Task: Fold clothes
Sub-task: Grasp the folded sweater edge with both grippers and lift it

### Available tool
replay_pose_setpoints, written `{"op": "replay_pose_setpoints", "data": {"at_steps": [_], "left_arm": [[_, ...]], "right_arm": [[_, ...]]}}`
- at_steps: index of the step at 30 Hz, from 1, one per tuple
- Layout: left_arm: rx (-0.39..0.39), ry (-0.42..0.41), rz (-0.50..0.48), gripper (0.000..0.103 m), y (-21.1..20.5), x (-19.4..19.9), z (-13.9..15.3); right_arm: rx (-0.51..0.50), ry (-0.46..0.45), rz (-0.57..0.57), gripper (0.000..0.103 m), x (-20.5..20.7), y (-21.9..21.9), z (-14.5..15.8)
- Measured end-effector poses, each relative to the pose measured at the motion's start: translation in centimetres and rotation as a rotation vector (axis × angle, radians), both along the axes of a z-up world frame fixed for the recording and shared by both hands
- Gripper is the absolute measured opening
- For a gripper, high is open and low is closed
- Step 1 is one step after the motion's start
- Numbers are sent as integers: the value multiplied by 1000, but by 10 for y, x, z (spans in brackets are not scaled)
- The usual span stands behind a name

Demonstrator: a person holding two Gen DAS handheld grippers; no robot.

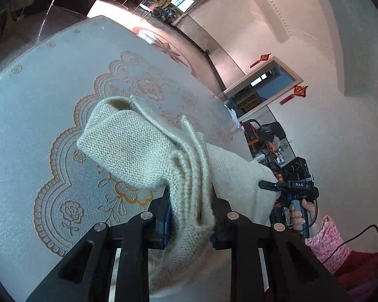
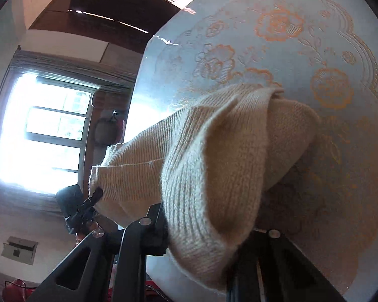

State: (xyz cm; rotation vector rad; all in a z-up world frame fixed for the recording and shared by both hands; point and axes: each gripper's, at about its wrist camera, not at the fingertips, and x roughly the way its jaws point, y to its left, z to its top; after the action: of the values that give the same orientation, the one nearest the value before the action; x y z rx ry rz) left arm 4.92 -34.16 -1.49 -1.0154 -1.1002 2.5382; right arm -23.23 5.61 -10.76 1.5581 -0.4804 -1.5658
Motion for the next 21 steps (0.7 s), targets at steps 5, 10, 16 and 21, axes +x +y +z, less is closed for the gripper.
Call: {"op": "replay_pose_setpoints", "data": {"at_steps": [5, 10, 16, 21], "left_arm": [[-32, 66, 104, 24, -1, 42, 38], [-150, 74, 284, 24, 0, 93, 67], [-259, -34, 549, 24, 2, 146, 76], [-251, -116, 700, 24, 0, 171, 41]], "right_arm": [[-59, 60, 81, 19, -4, -48, 42], [-112, 98, 205, 19, 11, -141, 72], [-133, 137, 377, 19, 23, -248, 99], [-114, 129, 482, 19, 49, -343, 98]]}}
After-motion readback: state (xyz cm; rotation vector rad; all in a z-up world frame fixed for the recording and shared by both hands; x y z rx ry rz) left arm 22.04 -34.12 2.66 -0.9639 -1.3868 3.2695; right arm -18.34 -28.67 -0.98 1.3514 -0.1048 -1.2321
